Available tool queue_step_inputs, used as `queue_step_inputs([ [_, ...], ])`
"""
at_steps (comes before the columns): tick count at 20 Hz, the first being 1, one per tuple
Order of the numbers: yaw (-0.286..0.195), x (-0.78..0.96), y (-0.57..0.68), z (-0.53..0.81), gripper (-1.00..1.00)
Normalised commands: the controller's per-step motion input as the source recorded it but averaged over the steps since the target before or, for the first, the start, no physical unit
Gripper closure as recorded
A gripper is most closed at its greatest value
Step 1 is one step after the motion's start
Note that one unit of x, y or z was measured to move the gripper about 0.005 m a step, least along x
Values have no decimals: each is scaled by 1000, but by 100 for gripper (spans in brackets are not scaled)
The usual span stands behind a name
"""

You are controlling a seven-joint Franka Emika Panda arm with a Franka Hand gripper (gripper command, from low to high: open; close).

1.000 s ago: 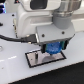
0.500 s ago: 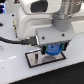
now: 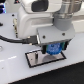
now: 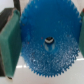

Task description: Insert the blue gear onto the right peg, followed by the red gear

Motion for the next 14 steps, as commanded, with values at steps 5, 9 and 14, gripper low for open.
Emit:
queue_step_inputs([
  [5, 0, 228, -12, -285, 100],
  [9, 0, 116, 5, -172, 100],
  [14, 0, 19, 200, 168, -100],
])
